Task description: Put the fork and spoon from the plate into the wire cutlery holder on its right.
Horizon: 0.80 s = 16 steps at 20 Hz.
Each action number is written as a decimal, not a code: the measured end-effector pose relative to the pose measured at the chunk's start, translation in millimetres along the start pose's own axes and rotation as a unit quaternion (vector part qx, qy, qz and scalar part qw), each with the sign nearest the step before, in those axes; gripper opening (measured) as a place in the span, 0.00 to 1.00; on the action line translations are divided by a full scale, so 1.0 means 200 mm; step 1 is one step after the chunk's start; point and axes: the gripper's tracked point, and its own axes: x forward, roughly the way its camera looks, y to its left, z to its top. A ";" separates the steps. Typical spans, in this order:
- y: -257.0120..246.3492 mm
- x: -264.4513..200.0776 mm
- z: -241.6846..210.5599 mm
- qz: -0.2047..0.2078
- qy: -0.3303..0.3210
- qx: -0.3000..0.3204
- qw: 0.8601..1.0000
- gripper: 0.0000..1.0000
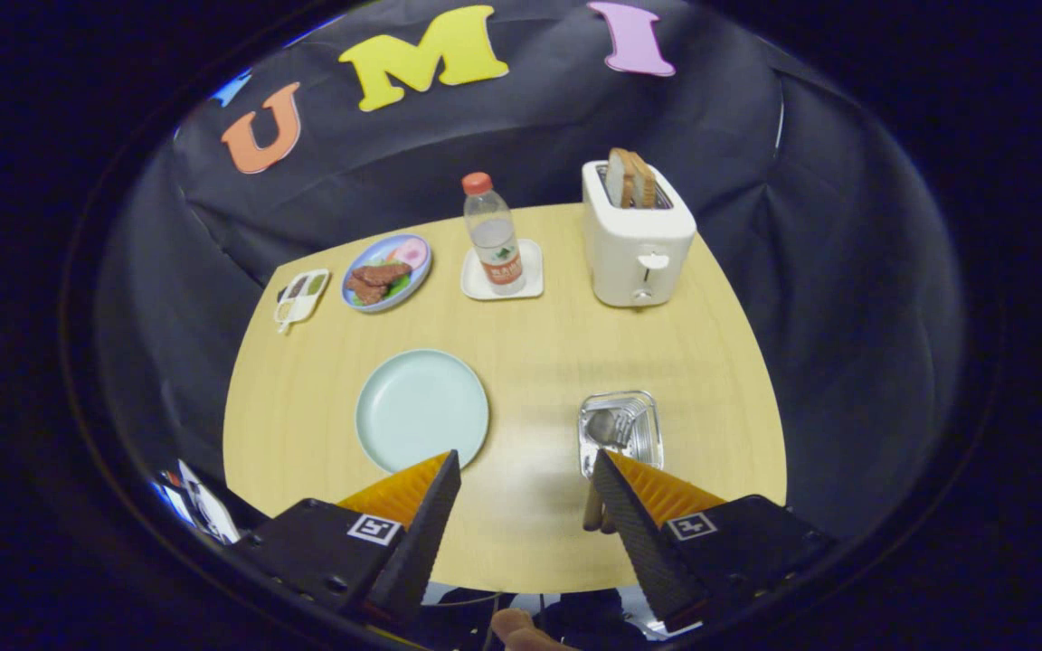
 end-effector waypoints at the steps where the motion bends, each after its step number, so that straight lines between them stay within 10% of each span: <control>1: 0.05 -0.03 0.03 -0.001 -0.018 -0.014 1.000 0.92; 16: 0.30 -0.71 0.41 0.000 -0.318 -0.050 0.947 0.96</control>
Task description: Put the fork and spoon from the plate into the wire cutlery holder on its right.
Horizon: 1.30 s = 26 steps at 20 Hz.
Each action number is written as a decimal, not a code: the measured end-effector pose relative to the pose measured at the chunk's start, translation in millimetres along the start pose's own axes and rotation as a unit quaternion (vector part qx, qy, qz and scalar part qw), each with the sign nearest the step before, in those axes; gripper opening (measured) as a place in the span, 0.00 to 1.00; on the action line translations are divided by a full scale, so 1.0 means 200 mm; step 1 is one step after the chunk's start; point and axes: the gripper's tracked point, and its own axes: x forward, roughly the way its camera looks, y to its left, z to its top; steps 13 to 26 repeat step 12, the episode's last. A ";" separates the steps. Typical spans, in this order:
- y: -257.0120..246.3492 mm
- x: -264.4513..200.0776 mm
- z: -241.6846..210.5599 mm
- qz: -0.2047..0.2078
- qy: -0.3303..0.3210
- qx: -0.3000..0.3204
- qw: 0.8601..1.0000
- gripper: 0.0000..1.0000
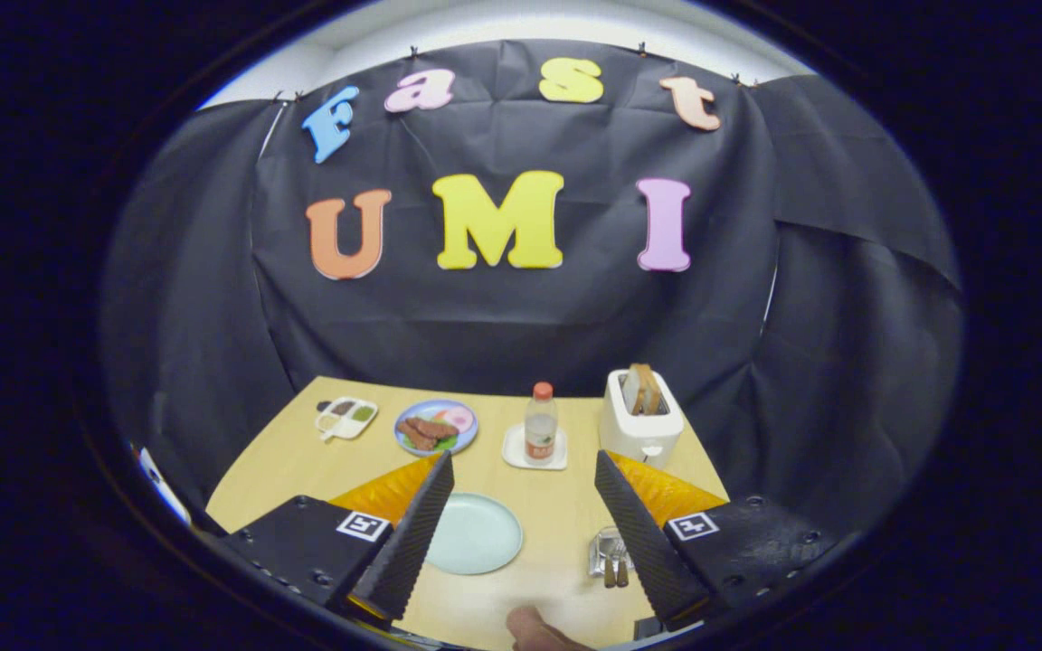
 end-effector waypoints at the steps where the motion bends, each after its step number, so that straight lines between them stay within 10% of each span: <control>1: -0.01 -0.03 0.04 -0.004 -0.018 -0.006 1.000 0.95; 12: 0.12 -0.28 0.24 -0.007 -0.138 -0.046 0.989 0.95; 26: 0.12 -0.28 0.24 -0.007 -0.138 -0.046 0.989 0.95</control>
